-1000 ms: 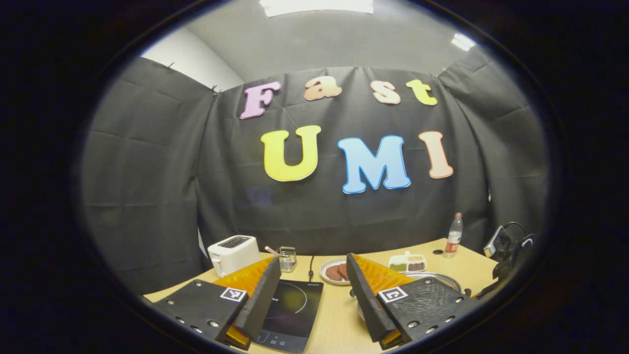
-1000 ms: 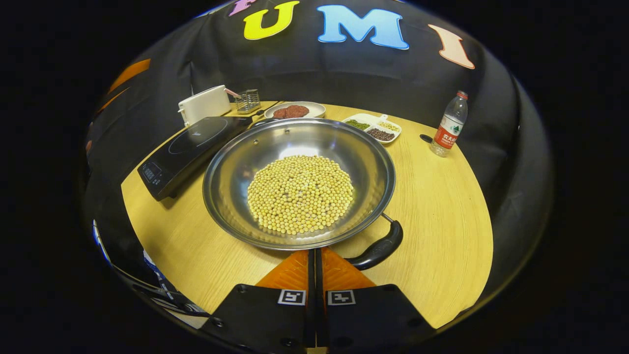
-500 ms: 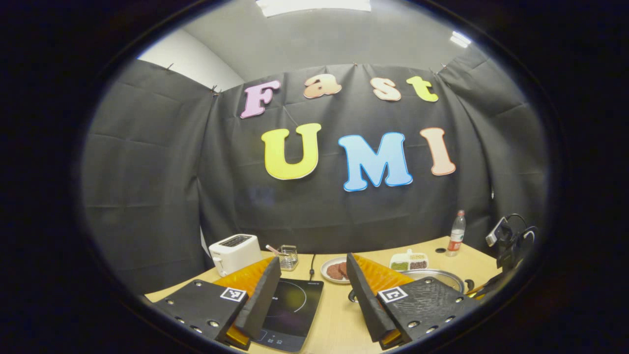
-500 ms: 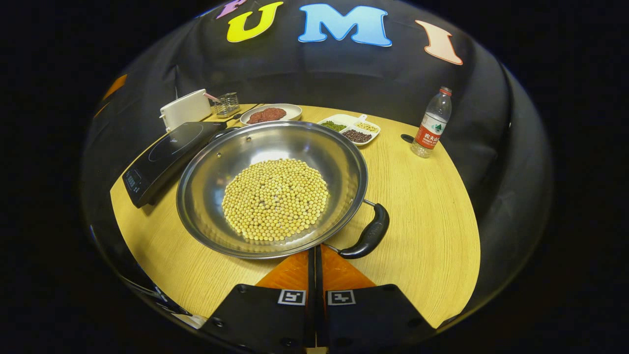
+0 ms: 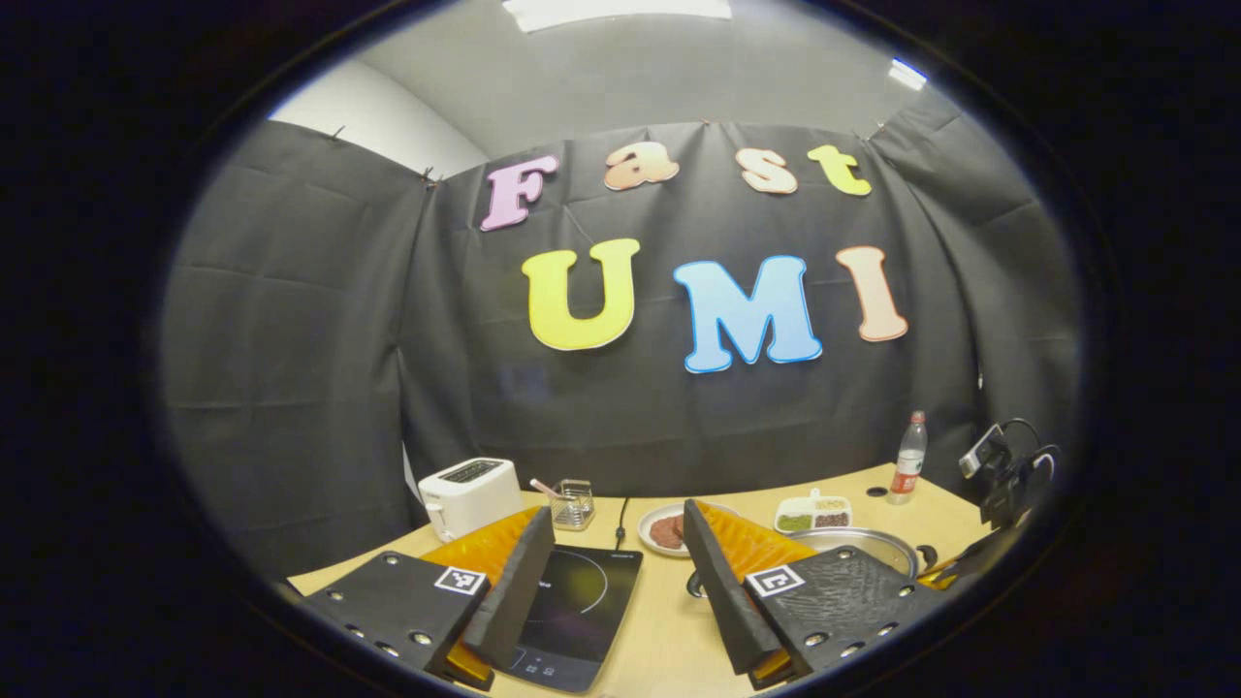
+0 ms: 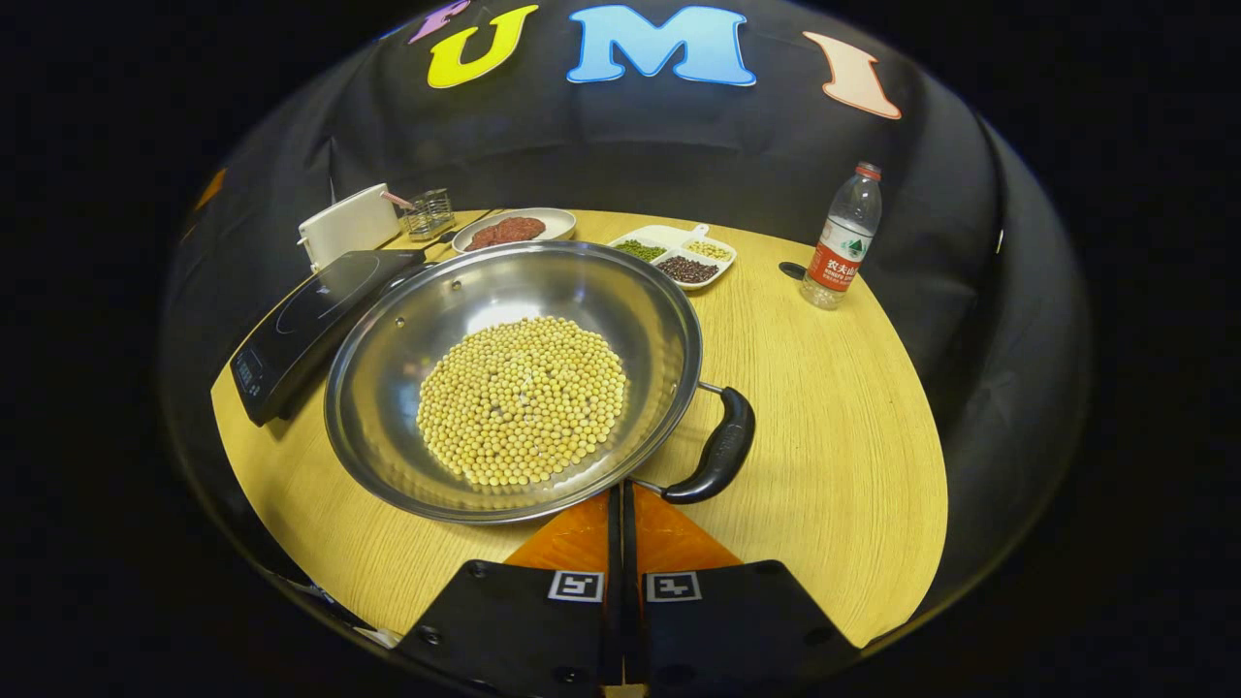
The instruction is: First push the handle of the pot to place it horizontally, then grasp the pot with both hands and set it on the induction cooktop.
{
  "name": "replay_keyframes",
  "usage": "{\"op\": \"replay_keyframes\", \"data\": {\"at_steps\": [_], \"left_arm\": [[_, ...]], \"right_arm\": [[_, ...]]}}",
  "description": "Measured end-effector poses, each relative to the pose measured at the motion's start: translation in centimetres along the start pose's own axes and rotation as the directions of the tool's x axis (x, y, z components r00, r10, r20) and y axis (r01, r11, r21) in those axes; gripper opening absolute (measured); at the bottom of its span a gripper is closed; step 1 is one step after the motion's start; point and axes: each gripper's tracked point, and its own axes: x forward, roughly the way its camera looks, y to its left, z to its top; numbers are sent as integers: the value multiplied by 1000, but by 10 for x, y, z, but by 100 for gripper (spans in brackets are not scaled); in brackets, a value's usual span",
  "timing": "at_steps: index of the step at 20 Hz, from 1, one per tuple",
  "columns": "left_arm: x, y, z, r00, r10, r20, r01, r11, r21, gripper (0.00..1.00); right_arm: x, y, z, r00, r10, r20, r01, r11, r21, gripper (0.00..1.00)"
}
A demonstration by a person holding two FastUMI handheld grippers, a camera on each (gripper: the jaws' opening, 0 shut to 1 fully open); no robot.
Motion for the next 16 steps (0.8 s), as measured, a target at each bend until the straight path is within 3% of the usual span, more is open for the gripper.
{"op": "replay_keyframes", "data": {"at_steps": [16], "left_arm": [[12,-8,-13,999,35,-35,-35,999,16,79]], "right_arm": [[29,-28,26,999,-26,34,22,993,113,2]]}}
